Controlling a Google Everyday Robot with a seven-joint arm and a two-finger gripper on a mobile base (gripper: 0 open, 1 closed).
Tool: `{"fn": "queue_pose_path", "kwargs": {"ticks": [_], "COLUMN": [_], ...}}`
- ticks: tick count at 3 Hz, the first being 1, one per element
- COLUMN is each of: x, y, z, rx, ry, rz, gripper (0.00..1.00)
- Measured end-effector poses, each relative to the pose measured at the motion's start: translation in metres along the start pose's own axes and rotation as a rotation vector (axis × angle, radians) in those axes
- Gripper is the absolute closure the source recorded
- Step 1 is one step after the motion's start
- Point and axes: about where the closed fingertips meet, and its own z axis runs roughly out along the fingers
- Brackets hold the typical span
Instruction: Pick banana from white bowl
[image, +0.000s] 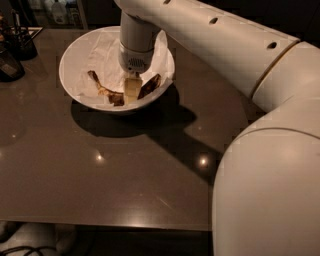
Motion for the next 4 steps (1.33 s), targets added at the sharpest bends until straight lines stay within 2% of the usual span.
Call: {"fn": "queue_pose_path", "kwargs": {"ticks": [2,3,4], "x": [-0.002,-0.003,-0.003], "y": [-0.003,-0.006,-0.006], "z": [0.014,0.019,0.019], "rx": [-0.027,-0.036,-0.036], "ry": [0.003,0.001,0.001], "rz": [-0.027,-0.038,-0.038], "gripper": [0.36,0.44,0.63]}}
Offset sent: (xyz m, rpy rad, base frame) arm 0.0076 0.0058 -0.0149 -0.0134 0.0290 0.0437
